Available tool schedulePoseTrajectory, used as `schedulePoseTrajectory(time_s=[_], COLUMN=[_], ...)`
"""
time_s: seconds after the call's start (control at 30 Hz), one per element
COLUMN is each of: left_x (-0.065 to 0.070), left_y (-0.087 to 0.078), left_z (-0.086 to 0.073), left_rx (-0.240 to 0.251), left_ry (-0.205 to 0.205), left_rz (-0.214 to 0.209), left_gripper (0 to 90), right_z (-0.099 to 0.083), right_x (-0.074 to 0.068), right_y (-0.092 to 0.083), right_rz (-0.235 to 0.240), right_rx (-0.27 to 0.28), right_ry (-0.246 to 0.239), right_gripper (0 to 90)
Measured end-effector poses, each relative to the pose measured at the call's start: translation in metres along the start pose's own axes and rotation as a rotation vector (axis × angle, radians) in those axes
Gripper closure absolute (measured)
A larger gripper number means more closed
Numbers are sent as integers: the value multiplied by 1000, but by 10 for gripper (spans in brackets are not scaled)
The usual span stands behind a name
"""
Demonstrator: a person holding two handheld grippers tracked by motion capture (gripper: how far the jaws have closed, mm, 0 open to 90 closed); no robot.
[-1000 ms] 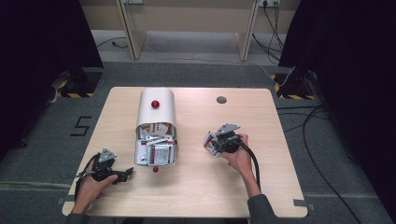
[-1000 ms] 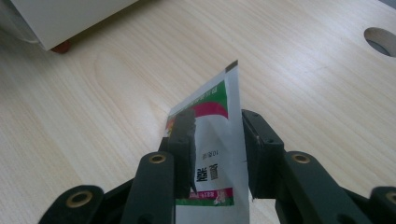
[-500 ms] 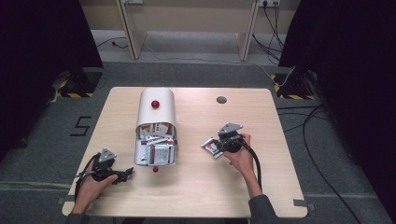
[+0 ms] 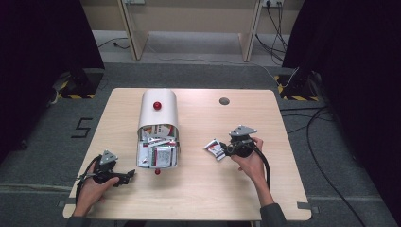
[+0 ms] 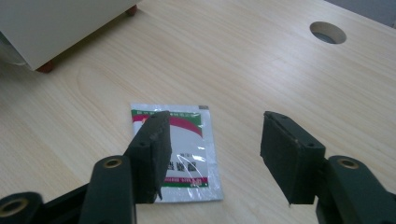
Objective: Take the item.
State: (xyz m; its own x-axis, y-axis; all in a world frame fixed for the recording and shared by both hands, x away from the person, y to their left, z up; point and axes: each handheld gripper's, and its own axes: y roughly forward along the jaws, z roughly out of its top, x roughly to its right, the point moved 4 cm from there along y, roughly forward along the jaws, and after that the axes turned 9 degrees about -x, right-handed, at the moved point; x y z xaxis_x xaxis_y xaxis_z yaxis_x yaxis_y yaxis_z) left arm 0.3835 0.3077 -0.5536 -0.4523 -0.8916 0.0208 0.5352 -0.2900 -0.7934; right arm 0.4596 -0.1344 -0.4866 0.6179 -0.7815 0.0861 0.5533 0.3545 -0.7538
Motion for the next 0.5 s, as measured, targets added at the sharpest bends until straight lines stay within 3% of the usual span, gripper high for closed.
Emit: schedulePoseTrajectory(time_s=[0.17, 0.5], left_x=[0, 0], left_y=[0, 0], left_z=[0, 0], left_rx=[0, 0], left_ry=[0, 0], left_rz=[0, 0], left_gripper=[0, 0], right_z=[-9, -24], right_x=[-1, -6], right_y=[-17, -30], right_rz=[-3, -2], right_rx=[19, 37], right_ry=[6, -5], right_gripper=[373, 352])
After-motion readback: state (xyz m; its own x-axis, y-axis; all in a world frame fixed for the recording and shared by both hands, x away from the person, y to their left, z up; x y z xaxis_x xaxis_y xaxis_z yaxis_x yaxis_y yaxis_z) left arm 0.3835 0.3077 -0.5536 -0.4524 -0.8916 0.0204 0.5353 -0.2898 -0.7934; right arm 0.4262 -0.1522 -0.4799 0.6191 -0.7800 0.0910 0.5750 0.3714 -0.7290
